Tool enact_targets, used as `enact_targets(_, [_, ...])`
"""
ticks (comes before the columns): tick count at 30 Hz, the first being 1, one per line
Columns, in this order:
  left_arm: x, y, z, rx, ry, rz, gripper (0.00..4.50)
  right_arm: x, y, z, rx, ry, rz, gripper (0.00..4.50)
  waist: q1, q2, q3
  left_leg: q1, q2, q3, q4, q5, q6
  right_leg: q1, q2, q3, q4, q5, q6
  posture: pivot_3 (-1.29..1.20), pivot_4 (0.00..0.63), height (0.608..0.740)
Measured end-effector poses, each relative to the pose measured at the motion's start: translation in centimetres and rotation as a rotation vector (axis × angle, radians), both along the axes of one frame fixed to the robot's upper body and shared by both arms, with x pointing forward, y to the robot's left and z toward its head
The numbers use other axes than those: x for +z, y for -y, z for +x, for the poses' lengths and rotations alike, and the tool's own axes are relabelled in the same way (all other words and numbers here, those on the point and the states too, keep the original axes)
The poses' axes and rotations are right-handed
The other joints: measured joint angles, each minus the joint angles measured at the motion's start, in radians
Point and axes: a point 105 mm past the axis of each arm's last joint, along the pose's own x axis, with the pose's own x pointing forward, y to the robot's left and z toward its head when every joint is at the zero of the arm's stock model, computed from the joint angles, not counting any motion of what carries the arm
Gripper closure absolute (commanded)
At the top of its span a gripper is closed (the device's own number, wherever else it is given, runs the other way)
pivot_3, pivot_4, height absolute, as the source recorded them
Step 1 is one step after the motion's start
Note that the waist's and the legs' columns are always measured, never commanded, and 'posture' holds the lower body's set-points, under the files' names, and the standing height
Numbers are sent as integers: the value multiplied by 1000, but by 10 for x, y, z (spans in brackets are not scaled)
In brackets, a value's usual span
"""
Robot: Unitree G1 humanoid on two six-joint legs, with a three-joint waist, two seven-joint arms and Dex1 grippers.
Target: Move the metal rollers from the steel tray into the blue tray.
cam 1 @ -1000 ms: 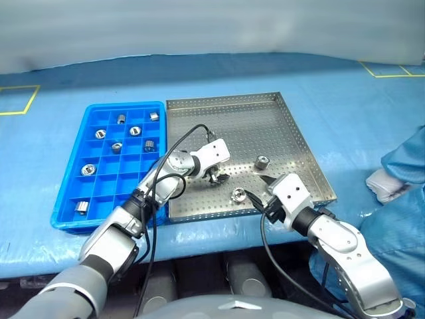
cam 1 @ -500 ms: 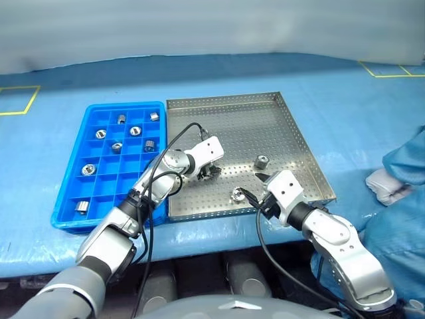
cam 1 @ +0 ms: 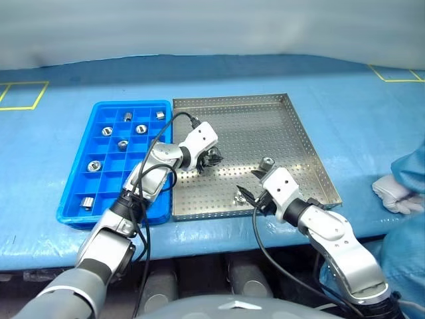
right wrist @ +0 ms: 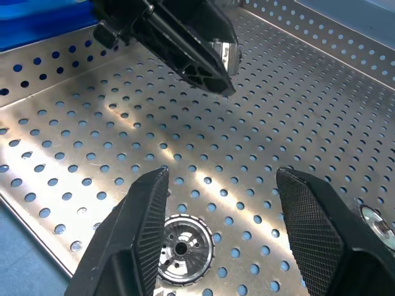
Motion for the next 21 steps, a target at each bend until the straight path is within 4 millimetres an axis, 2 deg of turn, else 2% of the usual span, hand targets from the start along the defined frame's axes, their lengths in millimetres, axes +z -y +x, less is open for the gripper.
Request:
enact_targets(4, [10,-19,-1,65,10,-34,2344,1,-7,0,37,6,10,1596,1,0,0,0,0,0,0,0,0,0,0,0,0,0,0,-123,150,740])
enact_targets(7, [21,-47,-5,129,52,-7,2344,3,-11,3,66,12,17,1596,2,0,0,0,1,0,0,0,0,0,0,0,0,0,0,-55,150,740])
enact_targets(10, [24,-81,-16,214,78,73,2344,3,-21,2,120,11,40,1596,11,0,0,1,1,-1,-1,0,0,0,1,-1,1,0,-1,-10,150,740])
enact_targets(16, [29,-122,-36,372,101,160,2344,16,-44,2,268,34,104,1596,65,-1,0,0,1,-1,0,0,0,0,0,-1,0,0,-1,97,150,740])
enact_targets(21, [35,-151,-42,556,137,202,2344,12,-55,4,345,7,93,1596,101,-1,0,0,1,-1,0,0,0,1,0,-2,0,-1,-1,142,150,740])
